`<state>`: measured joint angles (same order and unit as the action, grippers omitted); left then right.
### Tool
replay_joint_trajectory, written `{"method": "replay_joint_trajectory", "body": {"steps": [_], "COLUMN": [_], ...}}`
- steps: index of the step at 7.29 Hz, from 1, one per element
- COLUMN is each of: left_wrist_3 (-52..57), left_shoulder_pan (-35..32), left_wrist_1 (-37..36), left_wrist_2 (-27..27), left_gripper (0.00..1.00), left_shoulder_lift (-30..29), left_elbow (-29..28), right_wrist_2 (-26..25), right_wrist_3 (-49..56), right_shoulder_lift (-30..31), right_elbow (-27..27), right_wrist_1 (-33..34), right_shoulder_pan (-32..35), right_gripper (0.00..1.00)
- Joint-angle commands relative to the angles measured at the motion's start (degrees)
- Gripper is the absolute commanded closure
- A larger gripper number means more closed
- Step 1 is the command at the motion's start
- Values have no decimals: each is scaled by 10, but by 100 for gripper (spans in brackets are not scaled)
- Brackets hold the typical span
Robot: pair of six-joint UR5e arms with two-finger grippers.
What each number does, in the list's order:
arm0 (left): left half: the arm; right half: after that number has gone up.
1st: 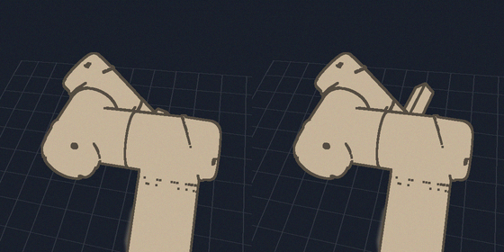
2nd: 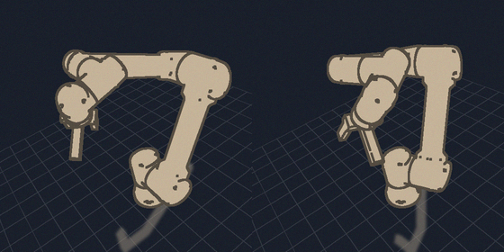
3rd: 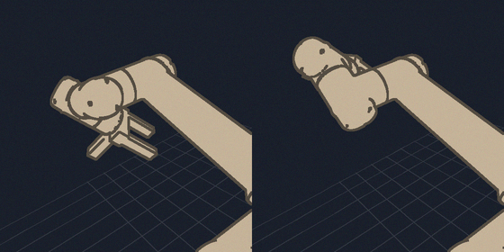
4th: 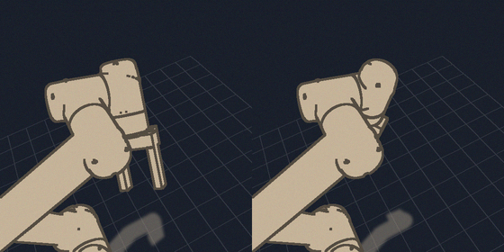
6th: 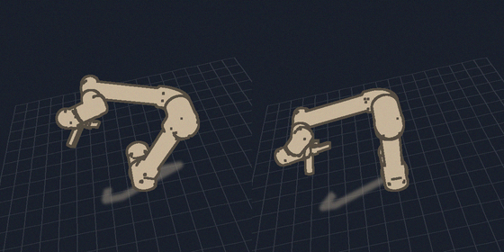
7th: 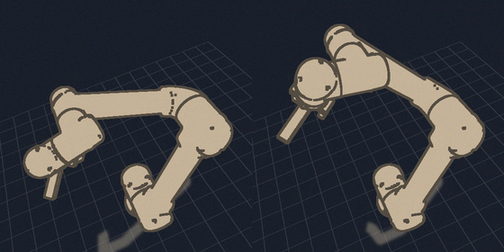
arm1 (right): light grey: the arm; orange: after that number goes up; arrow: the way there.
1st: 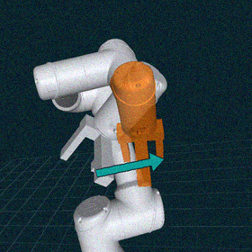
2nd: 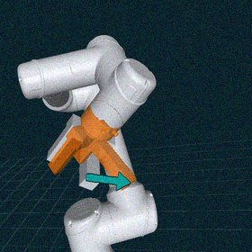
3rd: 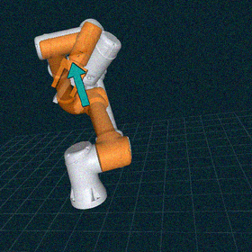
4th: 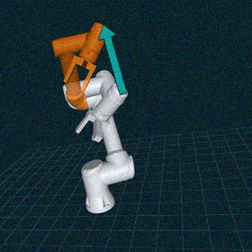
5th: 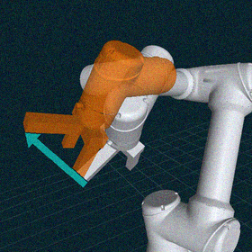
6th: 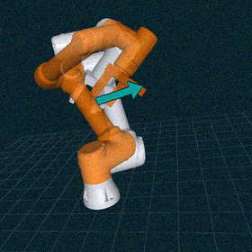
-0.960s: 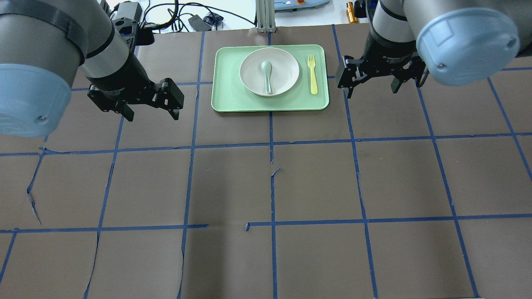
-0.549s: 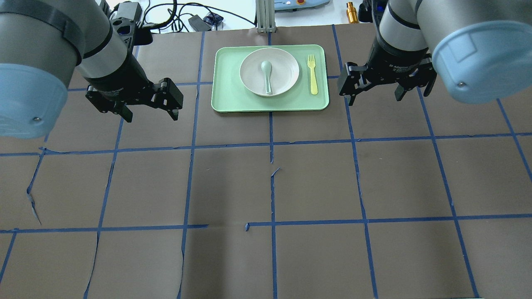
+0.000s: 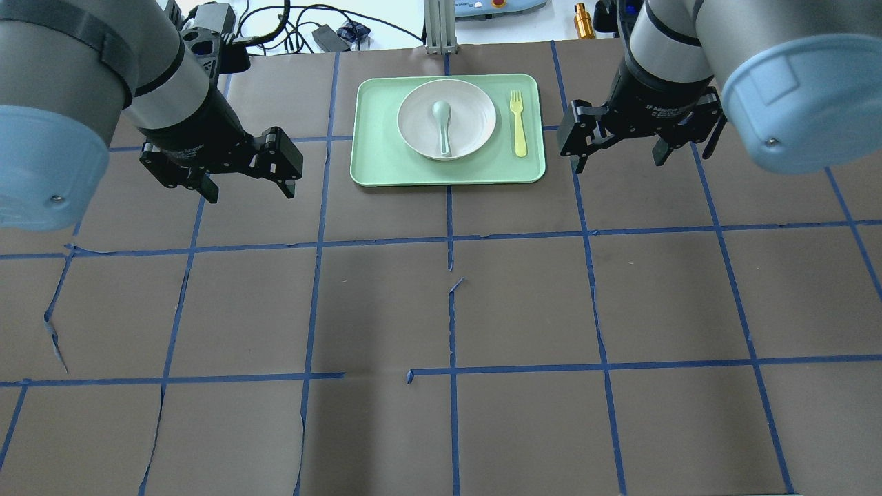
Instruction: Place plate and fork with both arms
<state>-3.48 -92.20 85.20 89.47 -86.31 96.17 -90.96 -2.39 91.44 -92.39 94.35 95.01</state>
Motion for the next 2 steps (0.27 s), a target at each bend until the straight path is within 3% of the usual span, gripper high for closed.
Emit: {"method": "replay_joint_trajectory", "body": {"steps": [1, 2], "left_wrist_3": [1, 1], "left_shoulder_pan": [0, -2], "left_wrist_1": [0, 0], "left_wrist_2": [0, 0], "left_gripper": [0, 0], "left_shoulder_lift": [-1, -1], "left_elbow": [1, 2], "right_wrist_2": [-2, -1], "right_wrist_3": [0, 0], "right_shoulder_lift": [0, 0], "right_elbow": [-3, -3], "right_wrist_1": [0, 0], "right_shoulder_pan": [0, 0], "right_gripper": [0, 0]}}
